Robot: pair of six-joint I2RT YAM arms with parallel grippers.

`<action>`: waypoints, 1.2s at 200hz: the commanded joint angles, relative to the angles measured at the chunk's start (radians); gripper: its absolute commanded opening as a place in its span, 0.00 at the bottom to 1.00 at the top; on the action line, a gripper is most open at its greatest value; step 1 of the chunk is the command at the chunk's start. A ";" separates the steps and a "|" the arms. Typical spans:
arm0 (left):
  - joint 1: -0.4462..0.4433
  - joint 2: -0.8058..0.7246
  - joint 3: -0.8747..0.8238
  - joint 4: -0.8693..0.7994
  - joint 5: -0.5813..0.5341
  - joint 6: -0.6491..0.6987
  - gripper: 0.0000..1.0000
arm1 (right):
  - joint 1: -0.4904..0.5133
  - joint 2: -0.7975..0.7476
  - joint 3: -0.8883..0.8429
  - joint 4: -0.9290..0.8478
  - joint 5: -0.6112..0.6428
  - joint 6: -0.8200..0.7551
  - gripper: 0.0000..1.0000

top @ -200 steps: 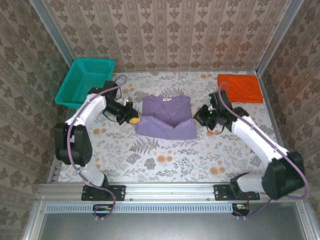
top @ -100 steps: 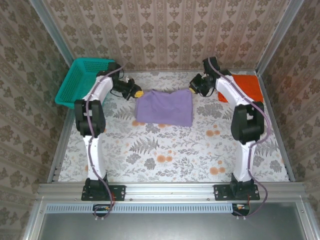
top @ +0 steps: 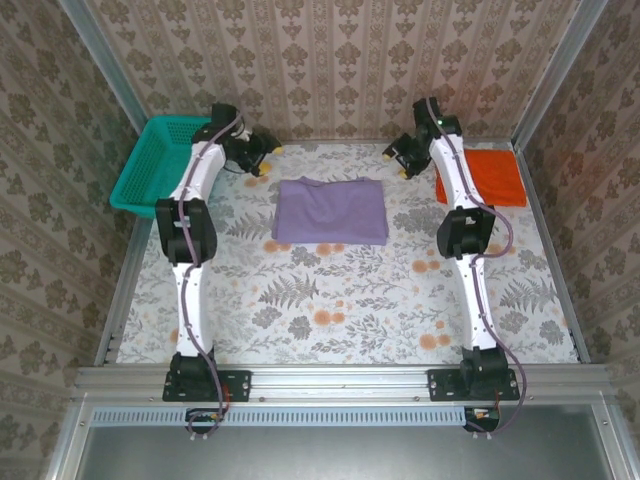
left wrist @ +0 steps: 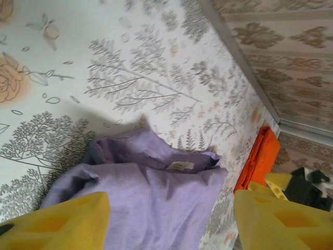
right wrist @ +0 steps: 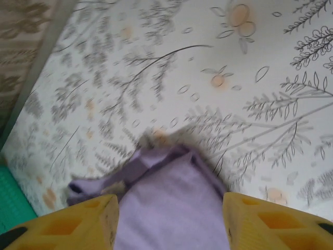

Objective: Fold and stack the t-shirts

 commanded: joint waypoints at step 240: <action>-0.194 -0.186 -0.601 -0.104 -0.051 0.424 0.39 | 0.165 -0.108 -0.058 -0.567 -0.052 -0.468 0.65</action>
